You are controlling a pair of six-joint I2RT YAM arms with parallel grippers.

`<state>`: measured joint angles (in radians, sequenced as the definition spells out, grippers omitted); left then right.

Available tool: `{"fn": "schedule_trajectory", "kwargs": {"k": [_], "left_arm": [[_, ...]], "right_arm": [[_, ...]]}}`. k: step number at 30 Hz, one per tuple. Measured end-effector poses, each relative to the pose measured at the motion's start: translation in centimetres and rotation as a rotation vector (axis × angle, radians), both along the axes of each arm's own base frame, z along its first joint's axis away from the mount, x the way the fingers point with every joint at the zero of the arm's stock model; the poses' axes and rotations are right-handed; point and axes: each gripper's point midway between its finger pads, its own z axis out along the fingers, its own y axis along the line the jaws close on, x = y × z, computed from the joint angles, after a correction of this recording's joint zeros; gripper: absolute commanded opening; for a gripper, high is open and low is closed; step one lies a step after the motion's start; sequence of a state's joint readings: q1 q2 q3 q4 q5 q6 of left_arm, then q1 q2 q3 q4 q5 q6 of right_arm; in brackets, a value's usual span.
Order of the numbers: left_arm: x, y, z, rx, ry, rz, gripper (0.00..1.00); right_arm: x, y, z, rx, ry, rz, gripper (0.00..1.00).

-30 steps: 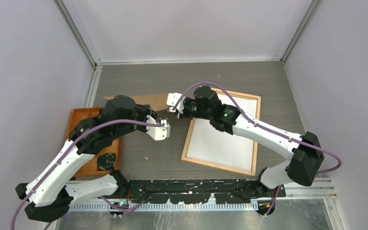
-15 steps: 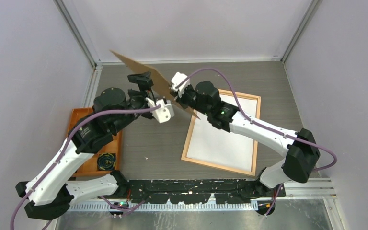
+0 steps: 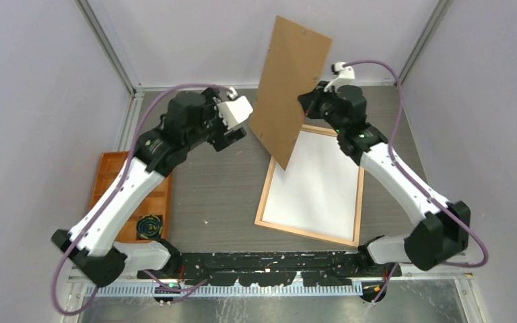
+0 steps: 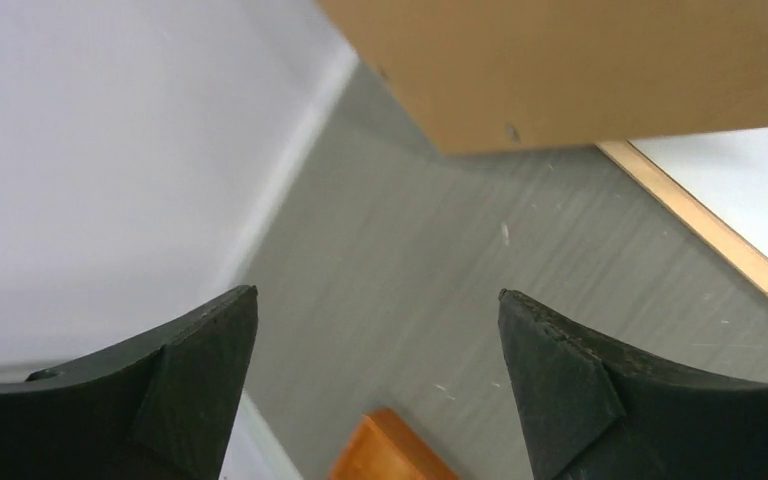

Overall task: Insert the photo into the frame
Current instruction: Turn over the photo frame item at the center of the board, then move the photo frame to the center of the board.

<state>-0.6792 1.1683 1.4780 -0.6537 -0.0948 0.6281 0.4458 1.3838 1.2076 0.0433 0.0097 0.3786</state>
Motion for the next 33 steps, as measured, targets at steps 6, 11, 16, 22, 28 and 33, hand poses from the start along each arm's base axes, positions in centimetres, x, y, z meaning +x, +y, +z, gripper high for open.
{"fn": "schedule_trajectory", "kwargs": {"k": [6,11,16,22,28,33], "left_arm": [[6.7,-0.9,-8.5,-0.017,0.345,0.137,0.83],[8.8,-4.1,-15.8,-0.037,0.601,0.168,0.77],[11.0,-7.5,-22.2,-0.075,0.803,0.204,0.72],[11.7,-10.3,-29.1,-0.100,1.004,0.252,0.68],[10.5,-12.2,-31.8,-0.098,1.091,0.247,0.66],[9.3,-13.7,-31.8,-0.118,1.129,0.223,0.66]], "right_arm": [[-4.3,-5.9,5.2,0.108,-0.012,-0.120,0.01],[-8.8,-10.6,8.4,0.124,-0.054,-0.258,0.01],[-11.9,-13.8,9.0,0.105,-0.045,-0.371,0.01],[-13.4,-15.5,7.2,0.056,0.023,-0.434,0.01],[-13.8,-15.7,5.8,0.024,0.074,-0.440,0.01],[-13.5,-15.4,5.3,0.020,0.090,-0.434,0.01]]}}
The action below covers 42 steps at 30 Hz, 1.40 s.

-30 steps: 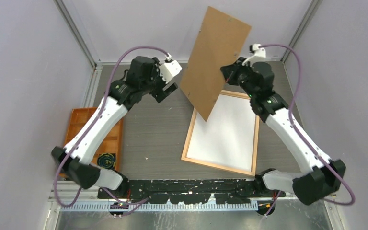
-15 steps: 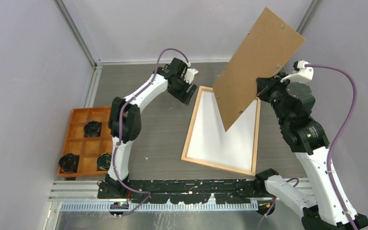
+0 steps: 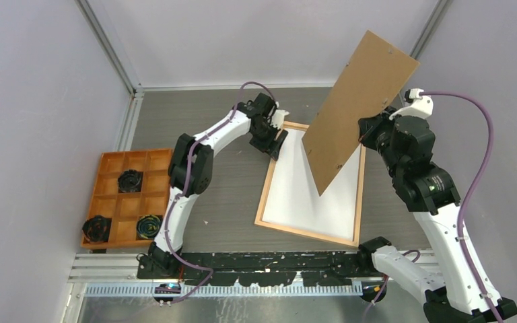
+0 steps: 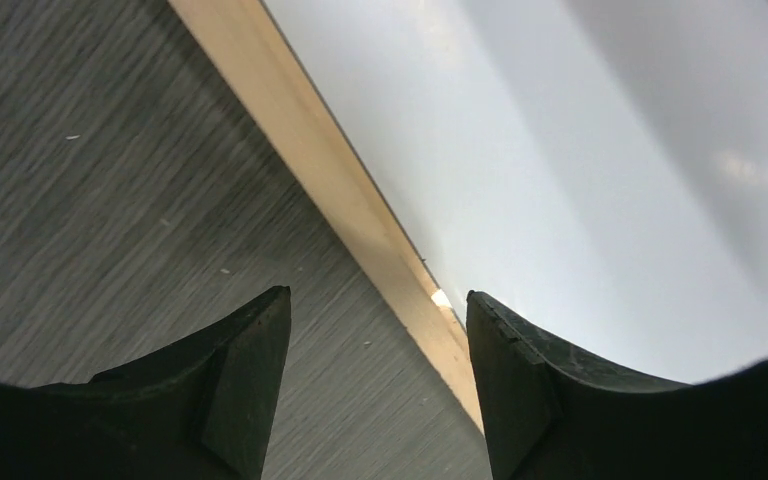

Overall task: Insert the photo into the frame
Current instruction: Move the photo frame to the center of the board.

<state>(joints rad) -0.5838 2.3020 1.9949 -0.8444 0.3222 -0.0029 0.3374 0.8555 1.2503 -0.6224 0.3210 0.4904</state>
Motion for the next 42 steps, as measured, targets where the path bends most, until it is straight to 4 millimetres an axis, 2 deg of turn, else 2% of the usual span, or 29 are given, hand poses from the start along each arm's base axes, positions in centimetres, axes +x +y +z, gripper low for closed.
{"fn": "schedule_trajectory", "kwargs": {"k": [5,9,11,15,21,28,31,35,38,42], "left_arm": [[-0.5,-1.3,0.1,-0.029,0.003,-0.011,0.59],[-0.6,-1.7,-1.1,-0.021,0.018,-0.012,0.52],[-0.7,-1.7,-1.9,-0.012,0.029,-0.009,0.50],[-0.4,-1.7,-2.0,-0.013,0.024,0.008,0.42],[0.2,-1.5,-2.2,-0.003,0.010,0.040,0.21],[1.1,-0.6,-2.2,-0.010,0.003,0.125,0.16],[2.0,1.0,-2.1,0.002,-0.023,0.173,0.15],[3.5,4.7,-2.1,0.025,-0.044,0.267,0.15],[4.4,9.0,-2.1,0.048,-0.053,0.360,0.14],[4.5,14.4,-2.2,0.078,-0.051,0.471,0.15]], "right_arm": [[0.2,0.3,-0.9,0.005,0.022,0.010,0.01],[0.2,0.5,-1.1,0.009,0.028,0.016,0.01],[0.1,0.5,-1.1,0.011,0.026,0.018,0.01],[-0.2,0.5,-0.8,0.017,0.017,0.021,0.01],[-0.5,0.5,-0.5,0.027,0.005,0.025,0.01],[-0.5,0.8,-1.3,0.032,0.024,0.040,0.01],[-0.4,1.1,-1.8,0.038,0.036,0.053,0.01],[0.2,1.9,-2.4,0.048,0.052,0.077,0.01],[0.9,2.8,-3.2,0.063,0.070,0.108,0.01],[2.2,4.5,-4.6,0.098,0.101,0.156,0.01]]}}
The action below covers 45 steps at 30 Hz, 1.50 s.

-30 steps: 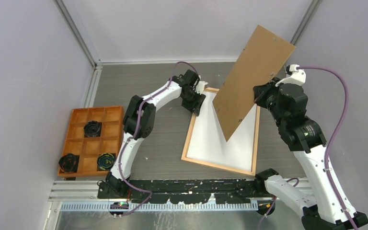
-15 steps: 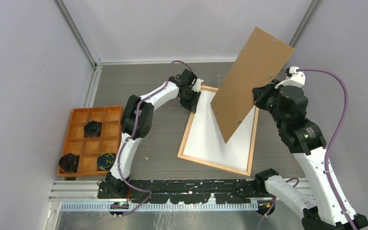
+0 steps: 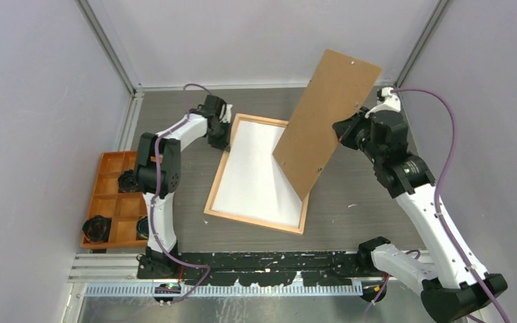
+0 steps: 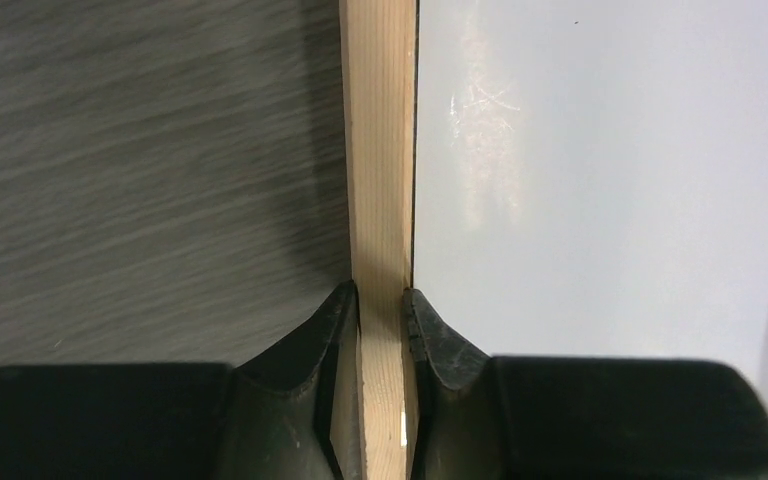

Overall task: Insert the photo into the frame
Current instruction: Move the photo frame to the center of the board, then place the photo frame item in the photo frame.

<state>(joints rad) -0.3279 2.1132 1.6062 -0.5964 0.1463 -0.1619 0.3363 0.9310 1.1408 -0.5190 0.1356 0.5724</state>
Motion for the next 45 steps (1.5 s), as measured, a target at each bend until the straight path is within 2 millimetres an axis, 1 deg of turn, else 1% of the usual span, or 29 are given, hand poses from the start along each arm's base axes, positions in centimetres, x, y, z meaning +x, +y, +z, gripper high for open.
{"fn": "schedule_trajectory", "kwargs": {"k": [2,4,6,10,13,14,16,18,19,23,26,30,34,39,42,45], "left_arm": [[-0.8,2.2,-0.1,0.005,0.012,0.050,0.19],[-1.7,3.9,-0.1,0.006,0.025,0.088,0.28],[-2.9,5.0,-0.1,0.002,0.045,0.114,0.41],[-5.6,5.4,0.4,-0.067,0.107,0.138,0.58],[-6.2,5.4,2.0,-0.125,0.106,0.144,0.64],[-6.1,5.7,2.7,-0.144,0.093,0.147,0.65],[-5.5,6.9,4.5,-0.171,0.052,0.162,0.65],[-4.7,8.5,6.1,-0.186,0.010,0.185,0.65],[-4.2,9.6,7.1,-0.187,-0.016,0.197,0.65],[-2.7,12.3,8.9,-0.164,-0.082,0.217,0.64],[-2.8,12.6,8.9,-0.139,-0.088,0.200,0.62],[-3.0,12.9,8.6,-0.098,-0.090,0.173,0.58],[-3.3,13.5,8.3,-0.055,-0.086,0.165,0.55],[-3.4,14.4,7.8,0.002,-0.092,0.146,0.52],[-3.9,14.8,7.0,0.026,-0.077,0.140,0.50],[-4.6,15.1,6.1,0.049,-0.055,0.131,0.48]], "right_arm": [[0.9,1.2,-0.8,0.032,0.020,0.037,0.01],[1.8,2.4,-1.6,0.066,0.046,0.079,0.01],[2.8,3.7,-2.3,0.112,0.075,0.126,0.01],[4.4,5.8,-3.7,0.229,0.146,0.228,0.01],[5.3,6.5,-4.3,0.325,0.197,0.289,0.01],[5.5,6.9,-4.5,0.360,0.215,0.317,0.01],[5.8,7.6,-4.6,0.429,0.246,0.373,0.01],[6.0,8.3,-4.6,0.486,0.265,0.425,0.01],[6.1,8.9,-4.5,0.520,0.276,0.464,0.01],[6.1,10.6,-4.4,0.596,0.300,0.586,0.01],[5.9,11.3,-5.0,0.611,0.320,0.649,0.01],[6.1,11.6,-6.8,0.609,0.366,0.684,0.01],[6.6,11.9,-9.4,0.608,0.418,0.693,0.01],[6.8,12.2,-13.4,0.619,0.487,0.689,0.01],[6.8,12.3,-15.5,0.629,0.532,0.678,0.01],[6.9,12.4,-17.1,0.635,0.559,0.669,0.01]]}}
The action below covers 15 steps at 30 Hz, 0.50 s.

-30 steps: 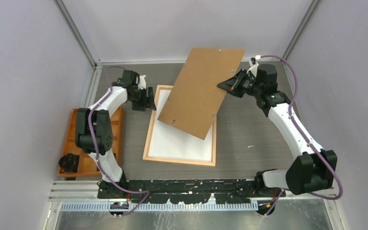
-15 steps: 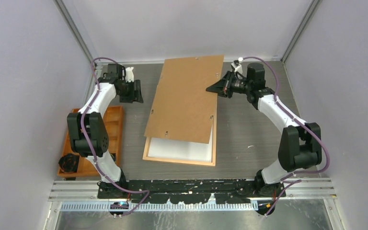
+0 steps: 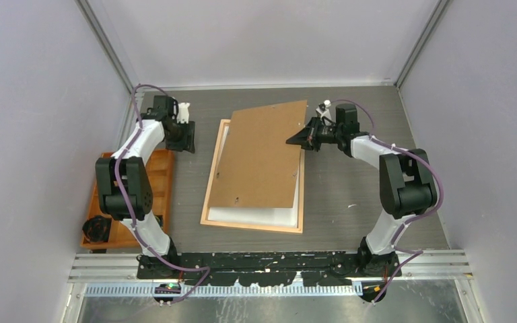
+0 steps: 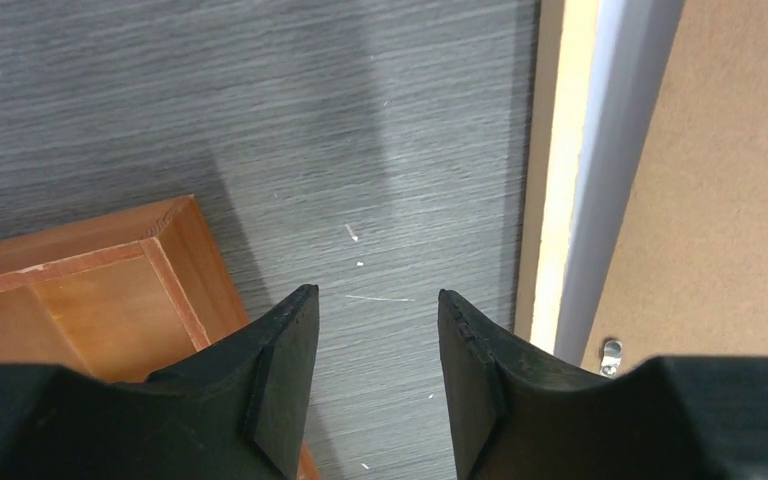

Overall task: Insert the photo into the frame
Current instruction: Place the photo frame item in the photo frame.

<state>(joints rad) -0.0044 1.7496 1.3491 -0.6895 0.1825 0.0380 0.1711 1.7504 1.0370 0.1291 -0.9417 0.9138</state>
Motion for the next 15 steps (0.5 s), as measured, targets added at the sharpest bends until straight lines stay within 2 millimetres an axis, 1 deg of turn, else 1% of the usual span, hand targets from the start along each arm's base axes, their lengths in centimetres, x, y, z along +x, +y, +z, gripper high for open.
{"fn": "schedule_trajectory", "kwargs": {"k": [2,7,10,15], "left_arm": [[-0.3,0.1,-0.5,0.010,0.011,-0.005,0.47],[-0.9,-0.1,-1.8,0.035,0.038,-0.029,0.43],[-1.1,-0.6,-2.4,0.048,0.046,-0.046,0.42],[-0.8,-1.7,-3.4,0.076,0.051,-0.085,0.39]], "right_arm": [[0.2,0.0,-0.5,0.000,0.001,0.000,0.01],[0.4,0.3,-1.1,0.002,-0.007,0.006,0.01],[0.3,0.4,-1.4,0.005,-0.009,0.010,0.01],[-0.4,0.6,-1.9,0.012,0.003,0.029,0.01]]}}
